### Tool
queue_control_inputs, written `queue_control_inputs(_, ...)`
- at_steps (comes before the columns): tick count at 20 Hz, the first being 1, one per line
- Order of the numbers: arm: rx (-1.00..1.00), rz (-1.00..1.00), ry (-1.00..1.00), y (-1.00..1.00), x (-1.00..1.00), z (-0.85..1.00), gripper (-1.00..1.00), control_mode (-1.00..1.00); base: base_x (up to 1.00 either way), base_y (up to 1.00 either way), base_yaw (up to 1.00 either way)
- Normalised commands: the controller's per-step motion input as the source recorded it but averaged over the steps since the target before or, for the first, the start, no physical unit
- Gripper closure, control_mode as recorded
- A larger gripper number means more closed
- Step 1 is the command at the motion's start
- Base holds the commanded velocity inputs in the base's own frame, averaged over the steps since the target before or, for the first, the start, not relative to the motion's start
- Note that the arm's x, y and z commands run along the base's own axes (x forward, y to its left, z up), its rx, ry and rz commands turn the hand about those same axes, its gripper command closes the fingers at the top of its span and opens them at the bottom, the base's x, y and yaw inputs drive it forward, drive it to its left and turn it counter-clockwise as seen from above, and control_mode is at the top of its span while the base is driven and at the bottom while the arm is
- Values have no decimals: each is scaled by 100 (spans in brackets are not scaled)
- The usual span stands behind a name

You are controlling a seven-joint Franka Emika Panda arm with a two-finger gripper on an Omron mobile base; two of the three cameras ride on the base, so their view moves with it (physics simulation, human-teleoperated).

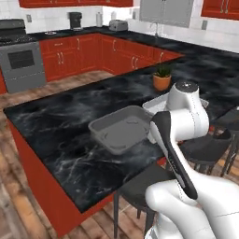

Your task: Place the cold items (apple and banana) from the fridge in one tupperware on the dining counter. Place the warm items (hot dog and kebab skewer) in the stove area in another tupperware.

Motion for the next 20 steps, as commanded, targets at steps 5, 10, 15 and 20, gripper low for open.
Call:
queue_control_inputs(5,0,0,0,0,0,0,100,100,17,-67,55)
queue_control_inputs(10,0,0,0,0,0,0,100,100,25,-63,58)
queue_control_inputs(15,0,0,0,0,0,0,100,100,52,-77,42)
queue_control_inputs(20,0,0,0,0,0,0,100,100,64,-82,25)
